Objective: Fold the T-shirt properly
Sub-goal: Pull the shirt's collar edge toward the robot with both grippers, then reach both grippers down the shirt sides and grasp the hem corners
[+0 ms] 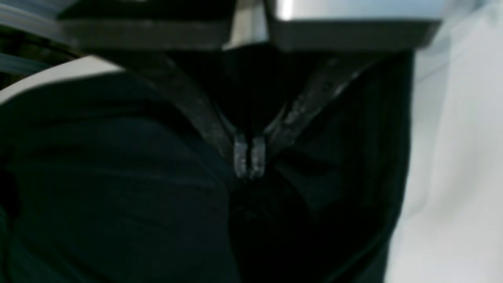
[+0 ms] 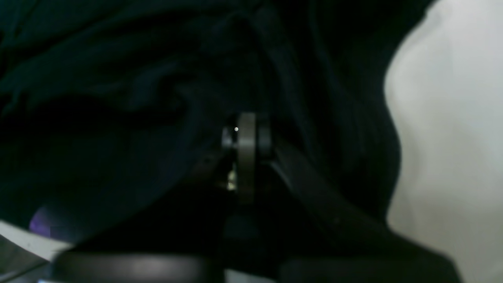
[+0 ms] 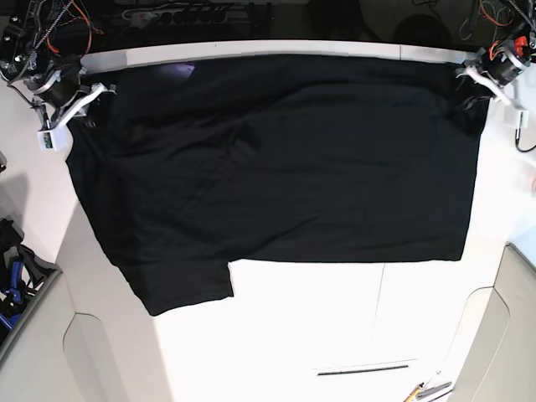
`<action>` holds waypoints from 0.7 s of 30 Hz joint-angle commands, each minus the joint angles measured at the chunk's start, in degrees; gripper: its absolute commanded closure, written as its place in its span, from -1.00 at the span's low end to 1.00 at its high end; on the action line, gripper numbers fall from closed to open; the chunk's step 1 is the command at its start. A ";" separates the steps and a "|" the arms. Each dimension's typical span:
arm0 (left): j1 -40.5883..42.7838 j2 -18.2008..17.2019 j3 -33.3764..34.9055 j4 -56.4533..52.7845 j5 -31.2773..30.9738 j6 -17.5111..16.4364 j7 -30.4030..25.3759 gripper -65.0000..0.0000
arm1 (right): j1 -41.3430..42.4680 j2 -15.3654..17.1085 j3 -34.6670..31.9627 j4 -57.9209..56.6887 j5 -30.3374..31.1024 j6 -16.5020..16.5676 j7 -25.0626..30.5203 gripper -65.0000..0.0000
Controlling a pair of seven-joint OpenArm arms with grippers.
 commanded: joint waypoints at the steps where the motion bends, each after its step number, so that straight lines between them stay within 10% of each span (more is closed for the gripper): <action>1: 0.37 -0.63 -0.98 0.44 1.09 0.38 1.29 1.00 | -0.52 0.66 1.27 0.44 -0.15 -0.33 -1.84 1.00; 12: 0.28 -0.66 -2.73 1.11 -14.45 0.38 6.12 1.00 | 0.48 0.59 4.57 0.94 12.70 -0.31 -3.02 1.00; 17: -0.11 -0.66 -4.48 6.08 -21.66 0.38 10.29 0.44 | 3.69 0.24 4.57 5.51 13.27 -0.31 -3.02 1.00; 21: -0.13 -0.66 -5.44 9.97 -21.24 0.38 10.25 0.35 | 7.52 0.28 4.57 9.42 12.72 -0.31 -2.67 0.95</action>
